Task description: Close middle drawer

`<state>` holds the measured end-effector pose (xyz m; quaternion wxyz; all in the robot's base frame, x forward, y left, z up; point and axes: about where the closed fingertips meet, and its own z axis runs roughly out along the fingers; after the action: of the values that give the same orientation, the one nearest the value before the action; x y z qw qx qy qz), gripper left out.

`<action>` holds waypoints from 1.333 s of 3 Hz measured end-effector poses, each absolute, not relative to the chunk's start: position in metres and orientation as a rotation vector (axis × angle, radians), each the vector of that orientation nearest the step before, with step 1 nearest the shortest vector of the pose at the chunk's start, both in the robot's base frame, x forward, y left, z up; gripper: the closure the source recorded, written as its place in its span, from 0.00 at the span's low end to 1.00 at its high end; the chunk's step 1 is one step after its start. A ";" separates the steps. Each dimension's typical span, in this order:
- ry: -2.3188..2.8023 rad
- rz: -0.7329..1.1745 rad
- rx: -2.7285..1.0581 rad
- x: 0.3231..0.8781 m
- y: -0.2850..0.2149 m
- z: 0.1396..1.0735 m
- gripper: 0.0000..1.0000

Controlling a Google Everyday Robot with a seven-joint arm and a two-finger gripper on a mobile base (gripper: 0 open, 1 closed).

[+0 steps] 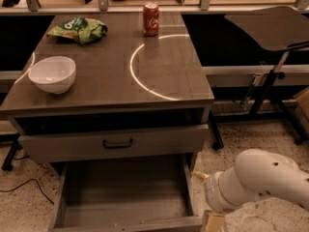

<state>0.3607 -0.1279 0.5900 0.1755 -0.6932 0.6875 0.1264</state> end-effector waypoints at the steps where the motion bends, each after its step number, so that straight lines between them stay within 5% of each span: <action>1: 1.920 0.384 -1.981 0.362 -0.115 0.556 0.00; 4: 1.888 0.441 -1.965 0.369 -0.095 0.451 0.00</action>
Offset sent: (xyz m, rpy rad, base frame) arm 0.0007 0.0281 -0.1192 0.0437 0.0101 0.0549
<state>0.3689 -0.0955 0.4512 0.1896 -0.6989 0.6715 0.1569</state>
